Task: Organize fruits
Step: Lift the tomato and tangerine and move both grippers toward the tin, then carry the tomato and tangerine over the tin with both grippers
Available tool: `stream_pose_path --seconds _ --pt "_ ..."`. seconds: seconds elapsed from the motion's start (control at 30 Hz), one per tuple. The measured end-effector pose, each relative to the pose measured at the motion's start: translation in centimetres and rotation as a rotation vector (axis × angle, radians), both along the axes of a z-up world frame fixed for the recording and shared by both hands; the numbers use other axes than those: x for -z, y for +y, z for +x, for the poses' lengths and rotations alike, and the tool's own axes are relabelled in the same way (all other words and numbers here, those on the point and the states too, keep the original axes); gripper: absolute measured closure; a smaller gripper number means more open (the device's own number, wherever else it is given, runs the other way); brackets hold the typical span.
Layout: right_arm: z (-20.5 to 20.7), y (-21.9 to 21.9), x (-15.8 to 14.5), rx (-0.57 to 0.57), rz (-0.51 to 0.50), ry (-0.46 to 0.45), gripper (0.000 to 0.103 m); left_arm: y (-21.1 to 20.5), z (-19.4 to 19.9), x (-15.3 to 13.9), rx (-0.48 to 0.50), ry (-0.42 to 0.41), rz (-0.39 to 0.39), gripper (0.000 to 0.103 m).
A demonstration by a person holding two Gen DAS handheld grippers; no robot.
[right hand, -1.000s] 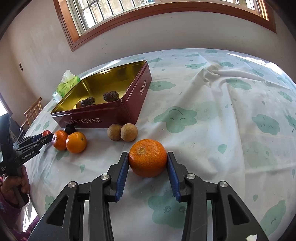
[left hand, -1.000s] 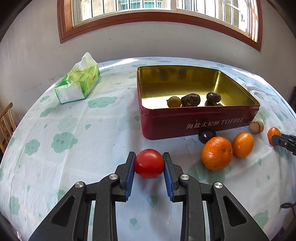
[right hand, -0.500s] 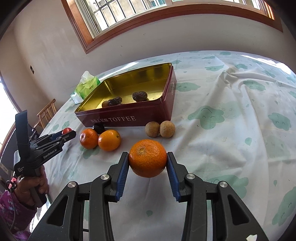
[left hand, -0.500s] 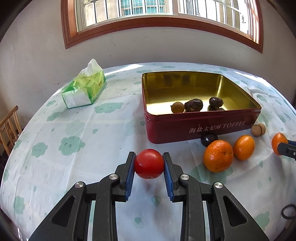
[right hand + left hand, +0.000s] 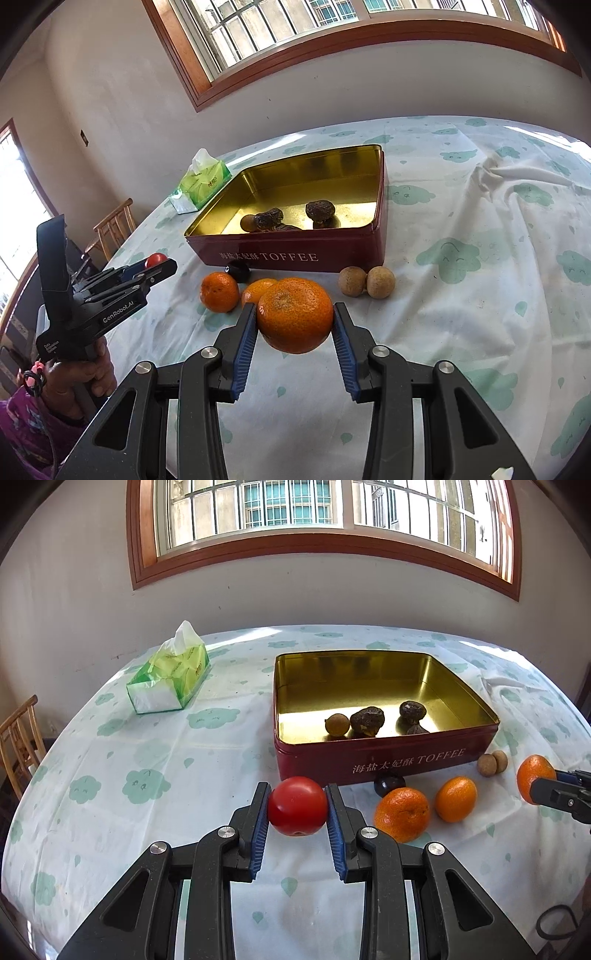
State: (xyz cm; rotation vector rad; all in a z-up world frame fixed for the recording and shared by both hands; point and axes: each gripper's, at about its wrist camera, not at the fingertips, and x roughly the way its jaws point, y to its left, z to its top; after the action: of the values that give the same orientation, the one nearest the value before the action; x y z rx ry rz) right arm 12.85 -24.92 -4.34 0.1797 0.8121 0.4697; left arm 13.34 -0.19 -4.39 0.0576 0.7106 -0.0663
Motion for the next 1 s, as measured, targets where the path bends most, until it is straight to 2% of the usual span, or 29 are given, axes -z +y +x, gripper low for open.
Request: stream_pose_path --seconds 0.2,0.7,1.0 --pt "0.0 0.6 -0.1 -0.016 0.009 -0.007 0.065 -0.7 -0.1 -1.1 0.013 -0.022 -0.004 0.073" --pt "0.0 0.8 -0.5 -0.033 0.016 -0.02 0.065 -1.5 0.1 -1.9 0.015 -0.032 -0.007 0.072" --pt "1.3 1.2 -2.1 -0.041 0.017 -0.064 0.065 -1.7 1.0 -2.9 0.017 -0.059 -0.025 0.072"
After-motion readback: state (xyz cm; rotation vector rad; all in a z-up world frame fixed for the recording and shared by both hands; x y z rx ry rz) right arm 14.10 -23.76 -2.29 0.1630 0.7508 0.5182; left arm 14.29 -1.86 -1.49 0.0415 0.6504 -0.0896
